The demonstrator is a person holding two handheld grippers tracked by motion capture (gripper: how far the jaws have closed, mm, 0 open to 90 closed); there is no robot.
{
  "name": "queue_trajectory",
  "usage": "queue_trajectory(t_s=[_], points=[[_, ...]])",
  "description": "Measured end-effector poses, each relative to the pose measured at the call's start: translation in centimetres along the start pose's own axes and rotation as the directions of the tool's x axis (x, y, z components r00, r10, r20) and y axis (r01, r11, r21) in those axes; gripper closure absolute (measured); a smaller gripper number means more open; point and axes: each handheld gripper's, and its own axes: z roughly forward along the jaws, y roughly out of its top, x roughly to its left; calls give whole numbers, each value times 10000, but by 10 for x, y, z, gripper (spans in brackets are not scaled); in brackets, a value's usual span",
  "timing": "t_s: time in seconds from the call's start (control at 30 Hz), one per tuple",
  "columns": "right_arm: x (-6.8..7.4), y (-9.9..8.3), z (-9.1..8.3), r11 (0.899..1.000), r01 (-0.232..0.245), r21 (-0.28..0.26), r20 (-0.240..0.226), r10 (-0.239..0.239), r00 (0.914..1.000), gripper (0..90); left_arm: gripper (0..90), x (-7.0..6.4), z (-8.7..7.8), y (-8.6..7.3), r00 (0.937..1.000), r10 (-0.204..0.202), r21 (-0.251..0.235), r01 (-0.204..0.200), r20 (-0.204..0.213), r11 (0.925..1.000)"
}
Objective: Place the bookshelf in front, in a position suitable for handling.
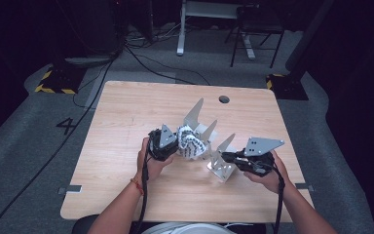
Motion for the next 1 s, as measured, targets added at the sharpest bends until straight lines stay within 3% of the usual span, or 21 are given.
queue_trajectory(t_s=[0.1, 0.23, 0.3, 0.33, 0.4, 0.5, 0.57, 0.67, 0.8, 1.0], points=[[0, 0, 0, 10000, -12, 6, -4, 12, 10000, 863, 783, -4, 3, -4, 9997, 165, 140, -167, 164, 9998], [0, 0, 0, 10000, 10, -3, 31, -10, 10000, 863, 782, -7, -1, -1, 9997, 251, 106, -252, 65, 9996], [1, 0, 0, 10000, -4, -5, 35, 4, 10000, 863, 783, -3, -8, 5, 9998, 0, -429, 9, 192, 9991], [1, 0, 0, 10000, -5, -7, 42, 5, 10000, 863, 782, 0, -14, 9, 9993, -265, -893, 288, 267, 9956], [1, 0, 0, 10000, -6, -5, 38, 6, 10000, 863, 781, 1, -23, 16, 9990, -352, -1428, 385, 259, 9890], [1, 0, 1, 10000, -43, 3, 51, 43, 10000, 864, 781, -5, -31, 26, 9989, -41, -2037, 134, 459, 9790], [1, 1, 2, 10000, -21, 27, 88, 20, 10000, 863, 782, -18, -34, 34, 9967, 314, -2375, -128, 746, 9713], [1, 1, 2, 10000, -42, 32, 109, 41, 9999, 864, 781, -37, -35, 41, 9877, 870, -2537, -517, 1300, 9659], [1, 0, 2, 10000, -40, 8, 121, 40, 9999, 863, 781, -55, -24, 40, 9780, 1225, -2122, -853, 1686, 9735], [1, 0, 2, 10000, -47, -33, 116, 47, 9999, 862, 781, -63, 0, 21, 9653, 884, -1278, -582, 2457, 9901]])
